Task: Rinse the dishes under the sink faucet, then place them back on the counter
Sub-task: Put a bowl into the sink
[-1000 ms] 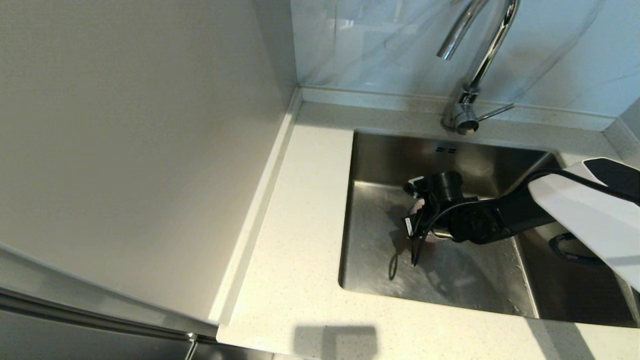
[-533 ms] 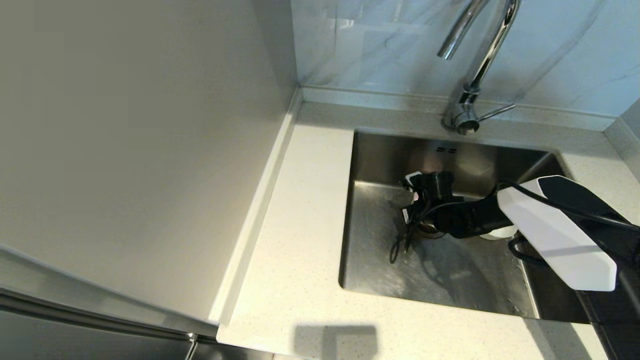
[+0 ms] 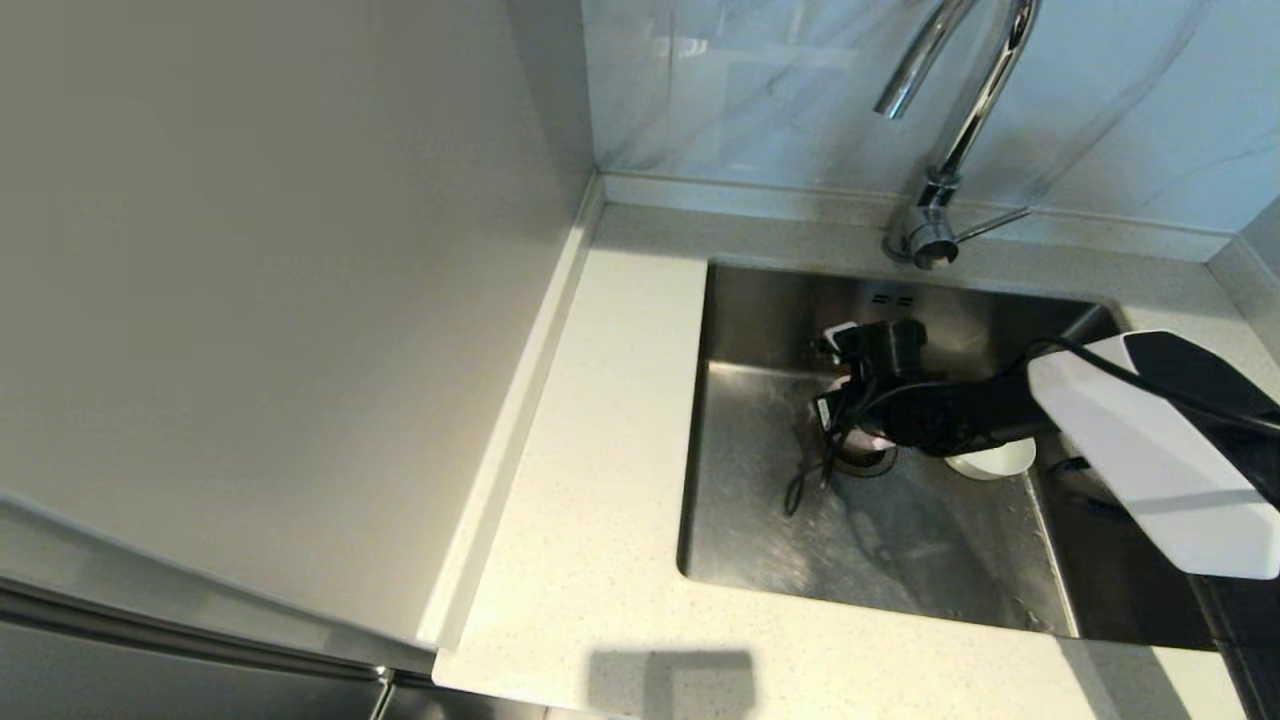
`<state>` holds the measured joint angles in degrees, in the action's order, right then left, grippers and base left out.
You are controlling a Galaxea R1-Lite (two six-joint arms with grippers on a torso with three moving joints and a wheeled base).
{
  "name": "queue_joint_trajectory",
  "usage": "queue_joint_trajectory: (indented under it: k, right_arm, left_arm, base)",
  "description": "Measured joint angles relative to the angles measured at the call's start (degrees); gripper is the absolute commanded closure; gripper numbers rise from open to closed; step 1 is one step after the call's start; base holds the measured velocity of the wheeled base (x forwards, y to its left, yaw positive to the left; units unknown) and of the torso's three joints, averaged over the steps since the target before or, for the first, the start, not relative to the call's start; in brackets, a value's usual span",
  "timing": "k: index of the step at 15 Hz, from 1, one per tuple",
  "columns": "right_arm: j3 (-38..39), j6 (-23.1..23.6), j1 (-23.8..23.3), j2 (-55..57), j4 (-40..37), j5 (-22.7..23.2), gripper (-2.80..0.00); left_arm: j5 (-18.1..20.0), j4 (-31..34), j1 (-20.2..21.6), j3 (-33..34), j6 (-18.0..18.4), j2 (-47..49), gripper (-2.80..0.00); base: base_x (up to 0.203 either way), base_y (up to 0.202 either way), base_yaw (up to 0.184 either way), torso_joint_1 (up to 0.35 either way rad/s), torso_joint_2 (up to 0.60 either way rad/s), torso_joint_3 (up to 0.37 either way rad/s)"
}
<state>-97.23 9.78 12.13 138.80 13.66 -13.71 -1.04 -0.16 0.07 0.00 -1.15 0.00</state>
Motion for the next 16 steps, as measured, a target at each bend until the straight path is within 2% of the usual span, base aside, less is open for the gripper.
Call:
queue_joint_trajectory:
  k: [3, 6, 9, 12, 14, 16]
  right_arm:
    - [1.93, -0.26, -0.85, -10.47, -8.1, -0.31, -2.8]
    - [0.63, -1.98, -5.42, -22.79, -22.79, -1.38, -2.8]
    - [-6.67, -6.91, -16.76, -31.05, -44.12, -1.3, -2.8]
    - [-12.29, -8.46, -28.75, -33.69, -59.67, -0.84, -2.8]
    - [-14.77, -8.51, -34.77, -34.31, -67.21, 0.91, -2.8]
    - [-15.65, -8.42, -39.54, -34.71, -70.89, 3.68, -2.8]
  left_arm:
    - [0.02, 0.0, 0.0, 0.0, 0.03, 0.0, 0.0]
    - [-0.01, 0.02, 0.0, 0.0, 0.04, 0.0, 0.0]
    - [0.02, 0.0, 0.0, 0.0, 0.03, 0.0, 0.0]
    - [0.04, 0.0, 0.0, 0.0, 0.03, 0.0, 0.0]
    - [0.02, 0.0, 0.0, 0.0, 0.0, 0.0, 0.0]
    - [0.03, 0.0, 0.0, 0.0, 0.03, 0.0, 0.0]
  base:
    - [0.0, 0.0, 0.0, 0.0, 0.0, 0.0]
    - [0.0, 0.0, 0.0, 0.0, 0.0, 0.0]
    - [0.0, 0.0, 0.0, 0.0, 0.0, 0.0]
    - [0.0, 0.0, 0.0, 0.0, 0.0, 0.0]
    - [0.0, 0.0, 0.0, 0.0, 0.0, 0.0]
    - [0.0, 0.0, 0.0, 0.0, 0.0, 0.0]
